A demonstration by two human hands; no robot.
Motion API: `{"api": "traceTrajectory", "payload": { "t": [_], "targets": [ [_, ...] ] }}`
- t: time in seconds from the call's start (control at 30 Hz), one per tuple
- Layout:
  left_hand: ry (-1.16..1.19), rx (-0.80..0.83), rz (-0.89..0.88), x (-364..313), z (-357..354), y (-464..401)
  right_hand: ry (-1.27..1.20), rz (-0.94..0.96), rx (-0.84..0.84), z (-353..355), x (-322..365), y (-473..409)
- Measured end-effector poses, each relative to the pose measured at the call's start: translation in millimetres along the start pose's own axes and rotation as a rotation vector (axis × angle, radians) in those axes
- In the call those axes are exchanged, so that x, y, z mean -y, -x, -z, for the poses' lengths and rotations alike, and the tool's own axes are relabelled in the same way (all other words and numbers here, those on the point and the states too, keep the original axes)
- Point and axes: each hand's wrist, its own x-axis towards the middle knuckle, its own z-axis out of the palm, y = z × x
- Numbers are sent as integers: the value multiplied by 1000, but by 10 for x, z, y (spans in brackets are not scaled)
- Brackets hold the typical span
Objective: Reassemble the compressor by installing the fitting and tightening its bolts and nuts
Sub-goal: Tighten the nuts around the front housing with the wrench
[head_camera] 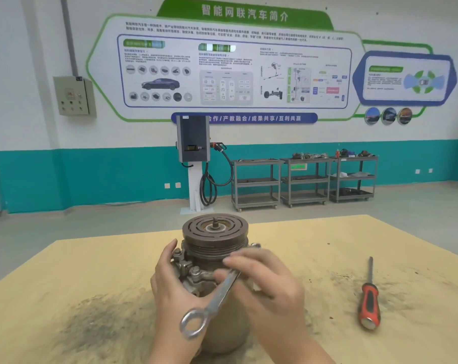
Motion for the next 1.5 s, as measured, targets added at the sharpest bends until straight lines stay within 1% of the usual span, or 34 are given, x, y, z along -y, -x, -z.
{"api": "traceTrajectory", "payload": {
  "t": [0.07,0.13,0.2,0.3,0.37,0.47,0.63,0.73,0.83,0.9,0.97,1.03,1.1,1.13,1.2,1.27,1.33,1.37,1.43,1.5],
  "targets": [
    [-1,43,4,-10,20,17,-77,-16,-42,103,53,-146],
    [17,97,14,-31,46,-9,-151,-125,-131,200,74,-287],
    [23,123,15,-14,67,-49,-298,-348,-236,267,9,-368],
    [22,134,-5,46,54,-99,-663,-722,-357,338,-155,-419],
    [33,145,-1,50,61,-112,-795,-868,-383,346,-239,-405],
    [43,178,15,61,102,-112,-836,-974,-352,322,-343,-370],
    [42,244,35,63,149,-144,-928,-1094,-285,280,-519,-422],
    [49,238,51,56,148,-153,-985,-1130,-331,228,-531,-382],
    [50,220,52,32,142,-148,-1001,-1116,-436,199,-448,-323],
    [46,215,57,22,138,-139,-1006,-1116,-477,227,-372,-298],
    [48,215,62,15,141,-132,-998,-1096,-483,271,-297,-279],
    [53,217,68,-5,149,-119,-929,-1018,-455,315,-230,-214],
    [50,207,67,-20,156,-112,-785,-855,-393,321,-133,-103],
    [39,207,65,-19,146,-115,-678,-741,-346,305,-96,-31],
    [26,206,62,-18,148,-102,-395,-508,-193,238,15,94],
    [32,211,61,-1,159,-99,-158,-323,-8,149,108,155],
    [34,222,61,19,160,-101,-46,-182,130,52,145,163],
    [34,218,55,26,153,-107,-14,-125,169,8,155,150],
    [47,191,42,35,135,-127,54,-39,191,-50,152,115],
    [46,185,43,54,127,-142,68,-4,179,-39,136,66]
  ]
}}
